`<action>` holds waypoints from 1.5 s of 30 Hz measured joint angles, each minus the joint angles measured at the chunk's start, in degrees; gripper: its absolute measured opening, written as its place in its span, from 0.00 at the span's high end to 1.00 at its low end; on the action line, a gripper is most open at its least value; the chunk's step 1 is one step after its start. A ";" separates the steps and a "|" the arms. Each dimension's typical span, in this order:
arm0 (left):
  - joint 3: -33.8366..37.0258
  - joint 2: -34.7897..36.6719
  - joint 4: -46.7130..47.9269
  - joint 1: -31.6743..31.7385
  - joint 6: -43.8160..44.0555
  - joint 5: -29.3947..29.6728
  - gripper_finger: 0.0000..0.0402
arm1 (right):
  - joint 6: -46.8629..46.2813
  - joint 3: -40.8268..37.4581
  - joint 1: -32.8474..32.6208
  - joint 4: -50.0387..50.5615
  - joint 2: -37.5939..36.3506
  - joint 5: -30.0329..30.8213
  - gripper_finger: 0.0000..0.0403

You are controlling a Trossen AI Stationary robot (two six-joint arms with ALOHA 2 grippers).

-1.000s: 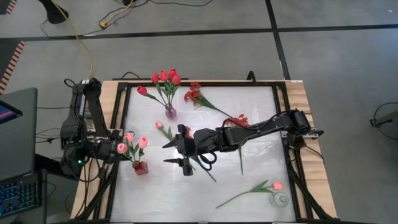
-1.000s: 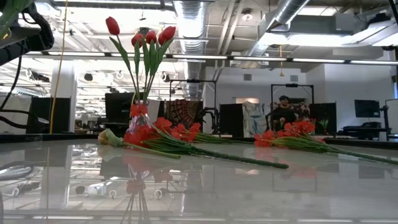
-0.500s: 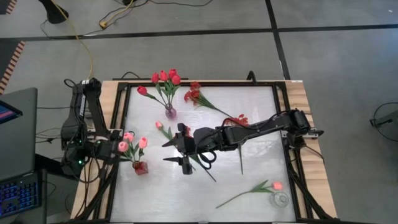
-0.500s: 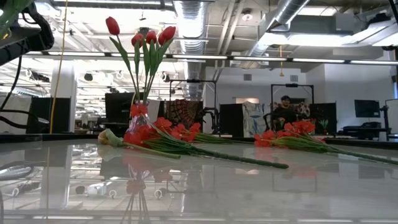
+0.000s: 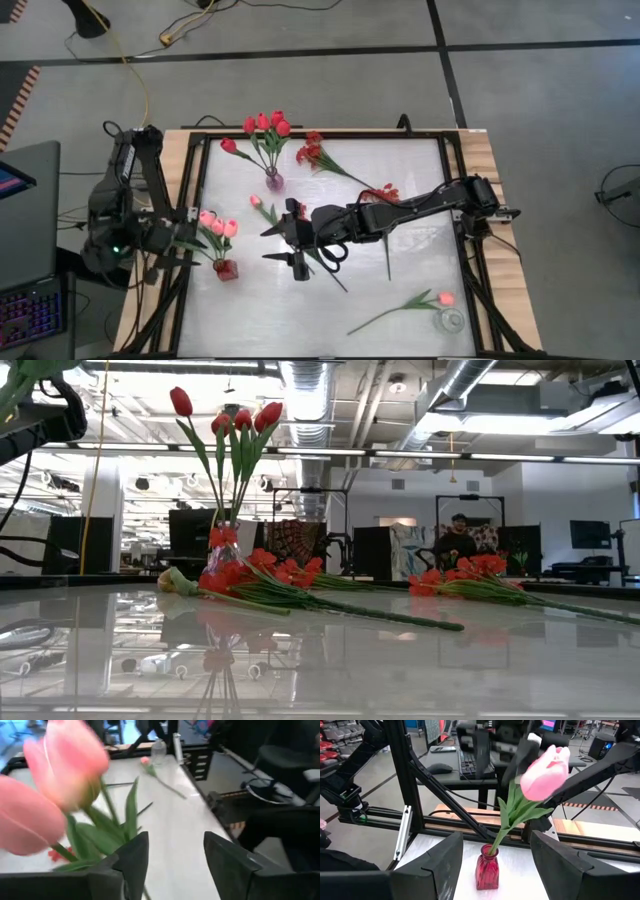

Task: Sort flowers into vase by color
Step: Put the pink tulip into the red vase

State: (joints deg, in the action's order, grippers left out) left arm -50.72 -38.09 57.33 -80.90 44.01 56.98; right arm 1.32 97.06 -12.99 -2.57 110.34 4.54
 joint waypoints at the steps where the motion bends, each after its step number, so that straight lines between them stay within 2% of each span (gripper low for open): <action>1: -1.30 -0.02 0.00 0.00 -0.94 -0.83 0.54 | 0.00 0.00 0.02 0.00 0.00 0.02 0.35; 6: -8.32 -0.02 -0.39 0.00 -4.82 -2.55 0.52 | -1.13 0.00 0.03 0.00 0.00 0.01 0.35; 10: -13.80 0.01 -1.79 0.00 -11.79 -2.31 0.52 | -5.06 0.00 0.35 0.53 0.00 0.00 0.35; 12: -16.08 0.00 -1.80 0.00 -14.98 -0.97 0.52 | -8.91 0.01 0.39 1.74 0.46 0.02 0.35; 15: -18.44 0.02 -1.69 0.00 -18.37 4.96 0.52 | -14.52 0.00 0.43 5.75 1.78 1.14 0.35; 17: -18.88 0.30 -1.29 0.00 -20.20 9.93 0.52 | -17.35 0.09 0.85 6.12 4.10 2.96 0.35; 19: -18.88 0.95 -0.50 0.15 -20.91 11.85 0.52 | -19.60 -0.06 1.19 7.13 7.02 3.29 0.35; 28: -18.86 9.57 0.33 3.15 -21.10 10.96 0.52 | -27.64 4.74 3.48 9.41 19.18 3.16 0.35; 34: -18.86 16.54 -1.19 2.04 -21.18 13.34 0.52 | -29.96 10.99 4.55 17.67 25.33 11.30 0.36; 38: -17.16 16.92 -6.52 1.14 -25.64 11.80 0.52 | -30.93 14.90 4.99 22.82 27.59 16.73 0.36; 41: -16.45 16.07 -8.15 1.17 -28.17 11.51 0.52 | -31.31 16.21 5.31 23.18 28.22 17.57 0.36; 45: -16.48 15.30 -8.03 1.16 -27.24 11.50 0.52 | -31.18 17.07 6.07 23.47 29.47 18.11 0.36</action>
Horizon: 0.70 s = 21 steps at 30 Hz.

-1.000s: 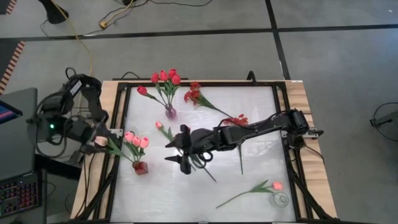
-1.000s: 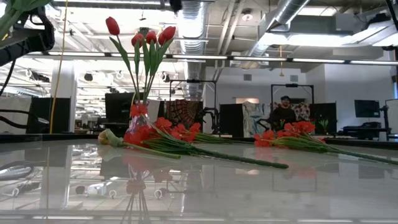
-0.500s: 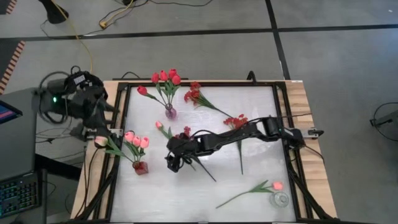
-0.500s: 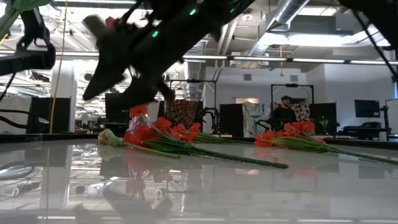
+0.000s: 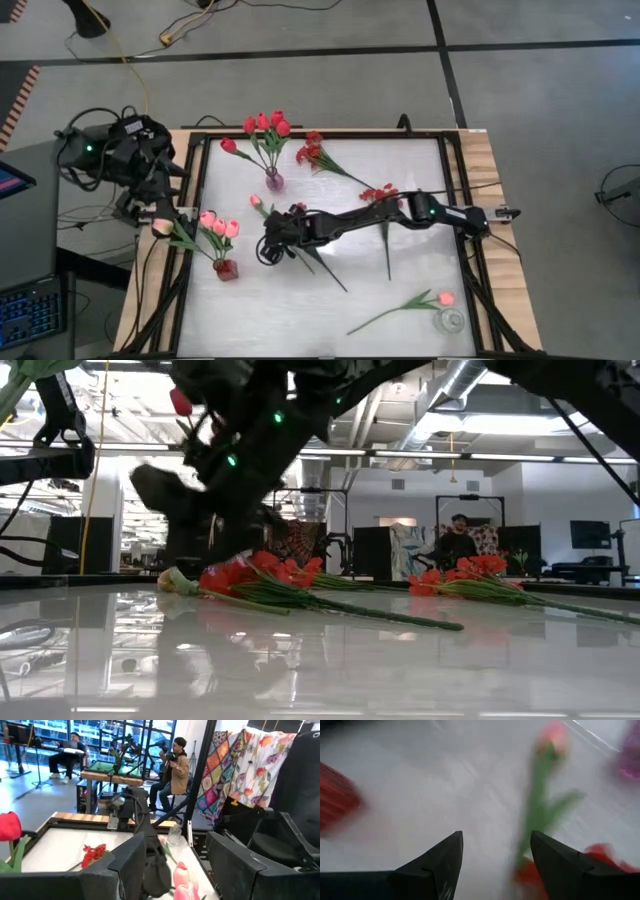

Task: Sort flowers into vase by color
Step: Put the pink tulip into the red vase

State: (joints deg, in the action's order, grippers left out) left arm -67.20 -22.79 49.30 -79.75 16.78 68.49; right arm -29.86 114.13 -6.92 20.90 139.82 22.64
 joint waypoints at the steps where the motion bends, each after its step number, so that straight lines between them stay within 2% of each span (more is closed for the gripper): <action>1: 0.02 -0.04 0.22 0.00 0.18 -0.14 0.52 | 0.15 -0.09 0.26 0.27 0.60 0.03 0.36; 10: 0.00 -0.09 0.75 -0.02 1.03 -0.58 0.52 | 0.01 0.03 1.35 5.20 1.14 1.25 0.36; 14: 0.00 -0.09 1.65 -0.02 2.66 -0.72 0.52 | -0.12 0.02 1.90 6.05 1.15 -1.08 0.36; 21: 0.00 -0.09 3.28 -0.02 3.95 -0.70 0.52 | 1.18 0.02 0.29 6.05 1.87 -1.69 0.36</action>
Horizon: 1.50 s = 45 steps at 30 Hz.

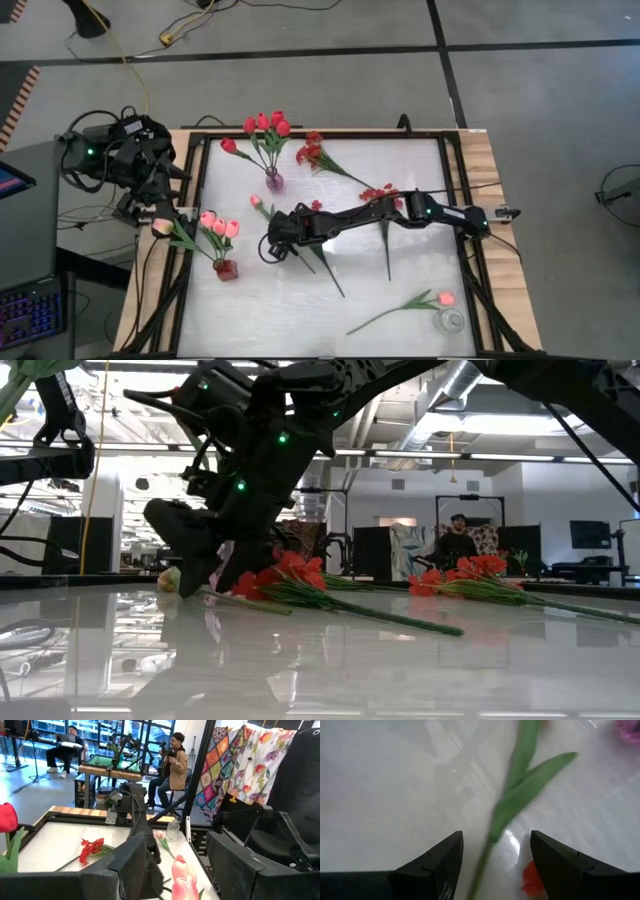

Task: Sort flowers into vase by color
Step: Put the pink tulip into the red vase

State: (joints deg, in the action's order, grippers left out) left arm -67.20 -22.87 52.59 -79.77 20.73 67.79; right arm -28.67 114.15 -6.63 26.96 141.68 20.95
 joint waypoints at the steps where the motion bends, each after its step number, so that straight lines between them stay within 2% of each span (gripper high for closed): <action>1: 0.00 0.00 0.11 0.00 0.04 -0.01 0.52 | -0.02 0.00 -0.51 0.19 0.08 0.10 0.36; 4: 0.00 0.00 0.91 0.00 0.92 -0.02 0.52 | -0.01 0.04 -2.01 1.30 0.36 1.01 0.38; 7: 0.00 0.00 1.26 0.00 1.38 -0.02 0.52 | -0.01 0.11 -3.58 1.59 0.78 3.96 0.47; 9: 0.00 0.00 1.24 0.00 1.40 -0.24 0.52 | -0.03 0.11 -4.00 1.82 0.79 3.89 0.57; 14: 0.00 0.00 1.22 0.00 1.71 -0.52 0.52 | -1.15 0.11 -4.29 2.19 0.71 3.31 0.92; 15: 0.00 0.00 1.22 0.00 2.09 -0.52 0.52 | -1.40 0.11 -4.29 2.23 0.53 3.18 0.94; 21: 0.00 -0.02 1.70 0.00 3.04 -1.51 0.52 | -8.37 -0.13 -3.87 1.87 -1.70 2.89 0.92; 30: 0.00 -0.02 2.03 0.04 2.47 -1.29 0.52 | -8.82 -0.09 -3.97 6.88 -10.91 11.68 0.94; 39: 0.00 -0.02 5.86 0.04 4.58 -1.38 0.52 | -11.76 -0.09 -7.45 21.25 -21.76 27.34 0.94; 45: 1.59 -0.35 5.66 0.04 4.84 -0.66 0.52 | -12.70 -0.09 -12.80 19.83 -26.54 39.03 0.94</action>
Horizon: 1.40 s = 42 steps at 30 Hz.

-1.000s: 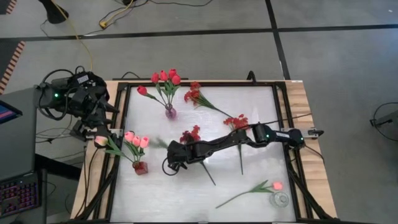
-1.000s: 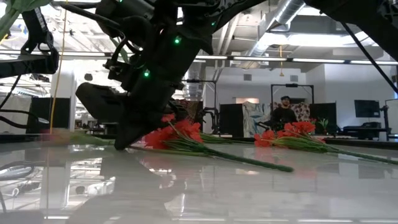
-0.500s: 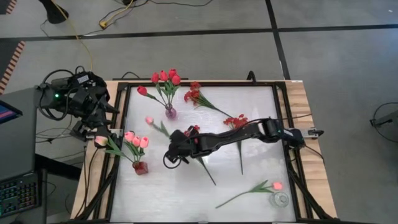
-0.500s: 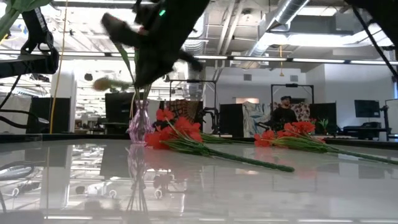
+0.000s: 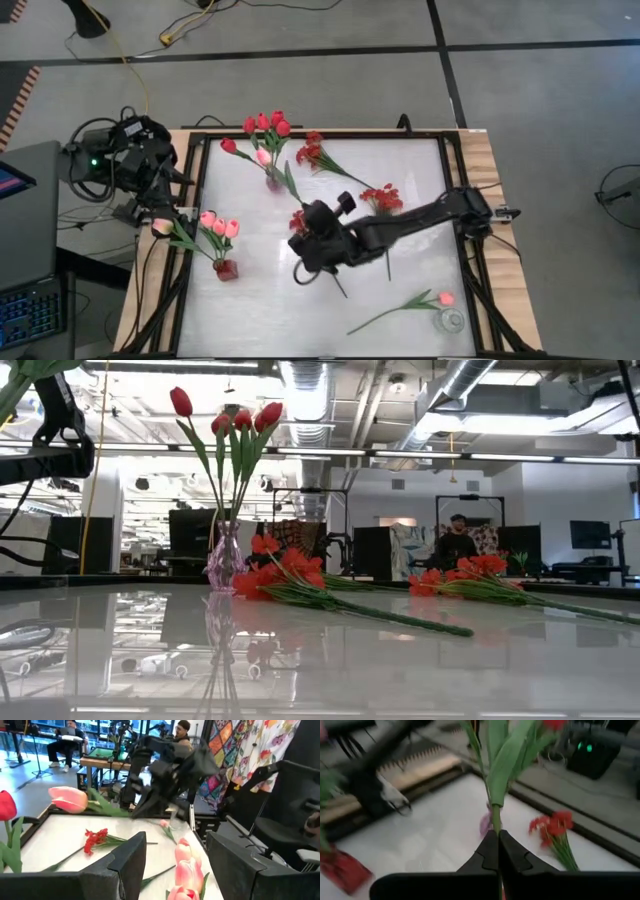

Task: Sort flowers into vase by color
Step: Put the pink tulip into the red vase

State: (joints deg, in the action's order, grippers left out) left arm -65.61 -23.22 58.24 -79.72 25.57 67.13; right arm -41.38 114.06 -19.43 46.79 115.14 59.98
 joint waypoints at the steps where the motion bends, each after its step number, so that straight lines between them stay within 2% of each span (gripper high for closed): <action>1: 0.15 -0.31 -0.30 0.00 0.25 -0.18 0.52 | 1.04 0.00 -0.70 -1.40 -0.35 1.04 0.94; 5: 0.14 -3.36 -3.67 0.00 -0.08 -1.96 0.52 | 8.05 0.00 -1.95 -8.70 -1.23 1.62 0.94; 11: -0.44 -13.70 -7.22 0.07 -2.32 -1.94 0.52 | 19.76 0.04 -2.02 -19.27 -1.30 0.16 0.94; 15: -0.61 -20.31 -7.15 2.06 2.30 -1.14 0.52 | 22.42 0.04 -1.44 -21.83 -1.30 -3.02 0.94; 23: -0.61 -29.39 -4.61 7.56 13.27 -5.85 0.52 | 39.28 0.04 -2.17 -41.72 -1.30 -15.05 0.94; 27: -0.08 -32.42 -5.94 8.98 15.29 -1.60 0.52 | 43.12 0.07 -3.30 -46.94 -0.59 -20.28 0.94; 30: 3.47 -34.62 -9.72 8.91 14.80 2.42 0.52 | 44.81 0.16 -3.91 -50.84 1.40 -24.77 0.94; 33: 7.61 -35.41 -15.94 9.02 14.93 3.88 0.52 | 47.10 0.07 -4.49 -53.71 3.61 -26.91 0.94; 36: 12.91 -34.97 -26.98 8.67 12.85 1.73 0.52 | 48.06 0.04 -4.46 -57.02 5.25 -29.90 0.94; 40: 21.25 -33.88 -51.67 10.53 -0.87 -10.19 0.52 | 48.26 0.07 -4.61 -58.76 5.98 -32.05 0.94; 42: 25.07 -33.88 -65.78 13.00 -8.60 -19.09 0.52 | 48.68 0.07 -4.87 -59.09 6.06 -32.06 0.94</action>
State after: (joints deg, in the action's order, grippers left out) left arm -40.54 -57.10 -7.53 -66.72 16.98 48.04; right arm 7.30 114.13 -24.30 -12.30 121.21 27.92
